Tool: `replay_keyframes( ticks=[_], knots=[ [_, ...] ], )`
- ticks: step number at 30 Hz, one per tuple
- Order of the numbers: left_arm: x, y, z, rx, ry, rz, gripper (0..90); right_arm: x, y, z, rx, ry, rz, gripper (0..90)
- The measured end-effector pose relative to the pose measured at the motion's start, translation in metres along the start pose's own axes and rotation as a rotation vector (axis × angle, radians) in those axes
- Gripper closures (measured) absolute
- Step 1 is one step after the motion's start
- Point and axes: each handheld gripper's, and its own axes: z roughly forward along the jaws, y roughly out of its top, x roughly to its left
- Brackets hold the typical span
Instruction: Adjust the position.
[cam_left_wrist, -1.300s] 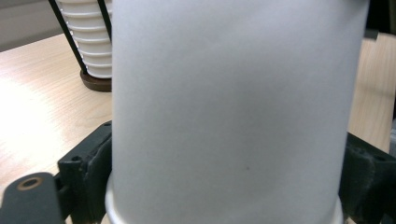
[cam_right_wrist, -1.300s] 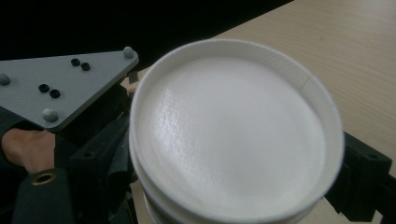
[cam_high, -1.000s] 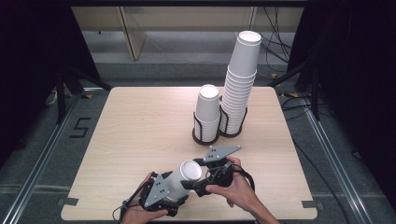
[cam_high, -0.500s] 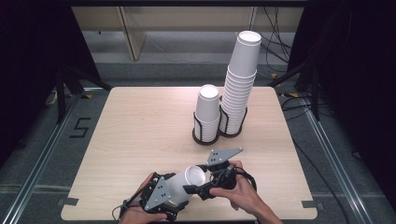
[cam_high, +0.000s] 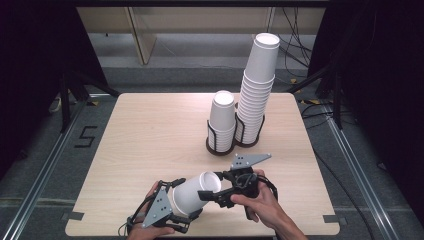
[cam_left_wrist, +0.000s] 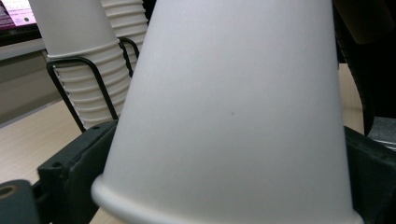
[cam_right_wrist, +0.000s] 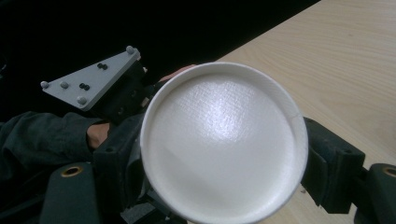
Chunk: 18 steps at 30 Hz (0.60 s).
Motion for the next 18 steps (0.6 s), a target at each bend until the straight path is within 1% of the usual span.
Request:
replay_keyframes(
  ticks=[1,2,3,4,5,6,7,8,9,10,11,12,13,14,15,16,17,18],
  knots=[
    [0.0005,0.0010,-0.0019,0.013,-0.002,-0.002,4.7,-0.0009,0.0001,-0.0002,-0.009,0.000,-0.007,25.6],
    [0.0005,0.0010,-0.0019,0.013,-0.002,-0.002,5.0,-0.0022,0.0007,-0.0008,-0.009,-0.002,-0.017,25.5],
    [0.0009,0.0021,-0.0029,0.018,-0.005,-0.004,5.7,-0.0014,0.0005,-0.0013,-0.008,0.007,0.012,25.5],
    [0.0011,0.0022,-0.0020,0.008,-0.009,-0.009,6.2,-0.0030,0.0007,-0.0008,-0.014,0.014,-0.004,25.5],
    [0.0011,0.0022,-0.0020,0.008,-0.009,-0.009,6.8,-0.0032,0.0008,-0.0010,-0.014,0.018,-0.005,25.5],
    [0.0018,0.0030,-0.0032,0.019,-0.013,-0.009,7.4,-0.0027,0.0009,-0.0019,-0.011,0.013,0.006,25.3],
    [0.0021,0.0035,-0.0040,0.032,-0.015,-0.005,7.9,-0.0035,0.0009,-0.0026,-0.010,0.000,-0.005,25.2],
    [0.0021,0.0035,-0.0040,0.032,-0.015,-0.005,8.5,-0.0035,0.0009,-0.0026,-0.010,0.000,-0.005,25.2],
    [0.0024,0.0036,-0.0043,0.049,-0.018,0.009,9.1,-0.0046,0.0007,-0.0018,-0.001,0.009,-0.009,24.8],
    [0.0025,0.0032,-0.0032,0.054,-0.020,0.011,9.6,-0.0047,0.0007,-0.0015,0.007,0.008,-0.014,24.6],
    [0.0029,0.0032,-0.0034,0.081,-0.019,0.017,10.1,-0.0034,0.0010,-0.0029,0.028,-0.005,-0.020,24.6],
    [0.0029,0.0025,-0.0026,0.090,-0.019,0.011,10.6,-0.0046,0.0008,-0.0022,0.037,-0.003,-0.048,24.6],
    [0.0034,0.0020,-0.0019,0.102,-0.024,0.011,11.1,-0.0045,0.0006,-0.0020,0.052,-0.014,-0.054,24.5],
    [0.0034,0.0020,-0.0019,0.102,-0.024,0.011,11.4,-0.0046,0.0008,-0.0025,0.069,-0.037,-0.073,24.0],
    [0.0036,0.0010,-0.0010,0.136,-0.025,0.016,11.7,-0.0049,0.0009,-0.0027,0.086,-0.047,-0.092,22.0],
    [0.0036,0.0010,-0.0010,0.136,-0.025,0.016,11.9,-0.0039,0.0009,-0.0029,0.096,-0.061,-0.094,20.2],
    [0.0040,0.0011,-0.0014,0.158,-0.030,0.023,11.9,-0.0039,0.0009,-0.0029,0.096,-0.061,-0.094,20.2],
    [0.0041,0.0003,-0.0003,0.179,-0.035,0.023,12.5,-0.0047,0.0007,-0.0024,0.105,-0.076,-0.129,18.8]
  ],
)
